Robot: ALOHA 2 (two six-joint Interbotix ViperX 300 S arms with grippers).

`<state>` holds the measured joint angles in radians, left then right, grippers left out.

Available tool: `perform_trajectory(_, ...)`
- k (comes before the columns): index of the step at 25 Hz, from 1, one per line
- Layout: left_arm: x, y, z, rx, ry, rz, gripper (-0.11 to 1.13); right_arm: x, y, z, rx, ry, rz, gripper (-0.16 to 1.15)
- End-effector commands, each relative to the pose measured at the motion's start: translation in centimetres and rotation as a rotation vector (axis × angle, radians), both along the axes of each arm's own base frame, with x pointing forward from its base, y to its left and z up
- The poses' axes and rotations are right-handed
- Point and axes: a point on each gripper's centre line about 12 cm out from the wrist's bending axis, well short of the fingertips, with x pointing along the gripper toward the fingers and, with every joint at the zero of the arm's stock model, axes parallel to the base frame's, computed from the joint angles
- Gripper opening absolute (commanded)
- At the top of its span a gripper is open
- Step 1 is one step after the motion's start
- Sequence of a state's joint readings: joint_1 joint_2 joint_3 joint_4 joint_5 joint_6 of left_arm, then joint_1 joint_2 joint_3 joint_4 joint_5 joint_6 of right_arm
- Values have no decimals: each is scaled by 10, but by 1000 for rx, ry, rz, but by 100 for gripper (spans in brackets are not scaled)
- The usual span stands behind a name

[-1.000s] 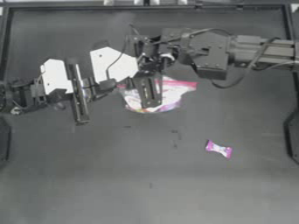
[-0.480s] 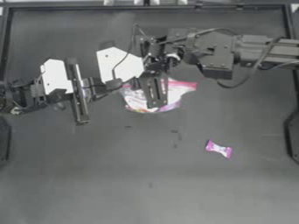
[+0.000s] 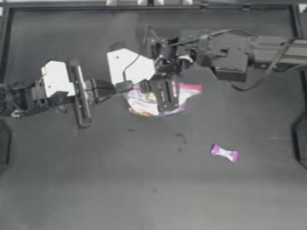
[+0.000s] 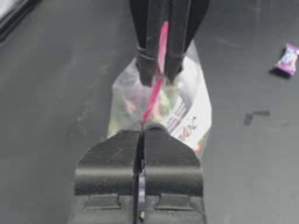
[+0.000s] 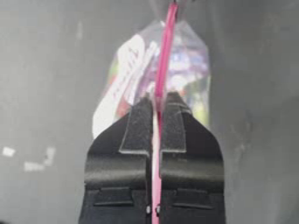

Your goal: Put candy in bag

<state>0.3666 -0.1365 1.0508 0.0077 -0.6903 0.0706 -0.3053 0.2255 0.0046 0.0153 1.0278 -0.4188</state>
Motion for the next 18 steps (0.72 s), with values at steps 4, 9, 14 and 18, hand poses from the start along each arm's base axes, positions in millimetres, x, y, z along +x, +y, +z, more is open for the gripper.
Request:
perform_trajectory(4,-2,1,19,21,-61,8,7,-18,-4,17,-6,-24,-36,6)
perform_trajectory(9,-2,2,19,20,-61,9,7,-24,-3,17,-3,-18,-42,6)
perform_trajectory(14,-2,2,18,19,-60,9,7,-31,-3,17,-1,-17,-53,6)
perform_trajectory(18,-2,2,18,20,-58,8,7,-37,-3,20,-6,-19,-67,6)
